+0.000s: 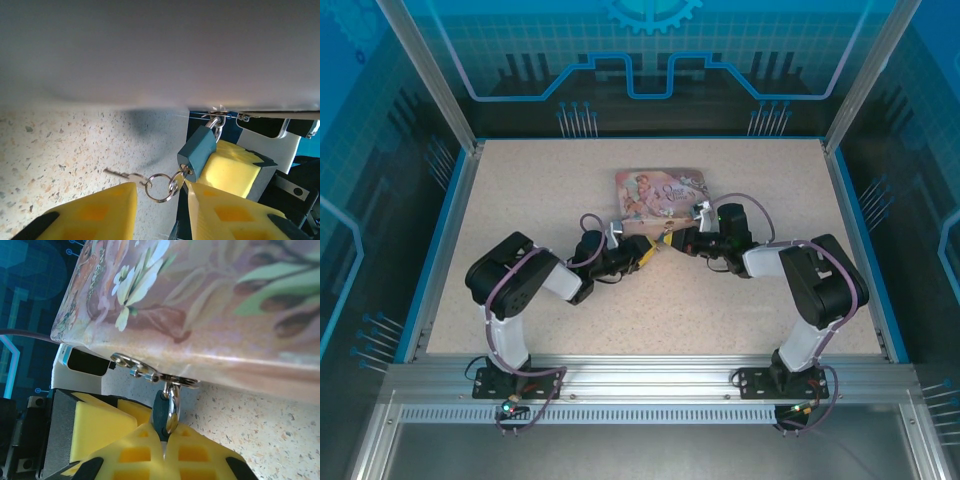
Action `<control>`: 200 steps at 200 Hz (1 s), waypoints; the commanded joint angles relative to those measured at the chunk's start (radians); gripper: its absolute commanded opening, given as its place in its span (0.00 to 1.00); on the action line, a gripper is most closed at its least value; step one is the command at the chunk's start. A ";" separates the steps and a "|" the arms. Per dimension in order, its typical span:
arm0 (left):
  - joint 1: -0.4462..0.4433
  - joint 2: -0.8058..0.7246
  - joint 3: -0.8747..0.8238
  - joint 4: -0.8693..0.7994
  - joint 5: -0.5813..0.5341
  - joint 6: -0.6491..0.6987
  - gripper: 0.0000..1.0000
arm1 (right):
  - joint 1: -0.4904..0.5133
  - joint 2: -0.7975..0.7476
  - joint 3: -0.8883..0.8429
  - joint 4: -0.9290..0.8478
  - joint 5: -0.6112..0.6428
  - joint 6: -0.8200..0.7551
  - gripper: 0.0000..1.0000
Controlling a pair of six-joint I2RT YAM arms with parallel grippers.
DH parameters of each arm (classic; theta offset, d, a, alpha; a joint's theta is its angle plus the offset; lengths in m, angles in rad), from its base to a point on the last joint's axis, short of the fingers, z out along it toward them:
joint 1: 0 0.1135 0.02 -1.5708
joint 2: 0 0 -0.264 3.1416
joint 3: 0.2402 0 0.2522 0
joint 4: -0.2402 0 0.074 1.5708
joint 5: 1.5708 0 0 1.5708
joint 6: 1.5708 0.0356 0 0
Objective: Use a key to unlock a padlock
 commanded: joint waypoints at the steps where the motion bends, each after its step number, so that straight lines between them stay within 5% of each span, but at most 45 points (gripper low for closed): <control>1: -0.019 0.015 0.026 0.044 0.030 -0.012 0.33 | 0.011 -0.023 0.037 0.032 -0.052 0.037 0.01; 200: -0.019 0.050 0.003 0.115 -0.058 -0.032 0.26 | 0.123 0.050 0.068 0.075 0.027 0.169 0.00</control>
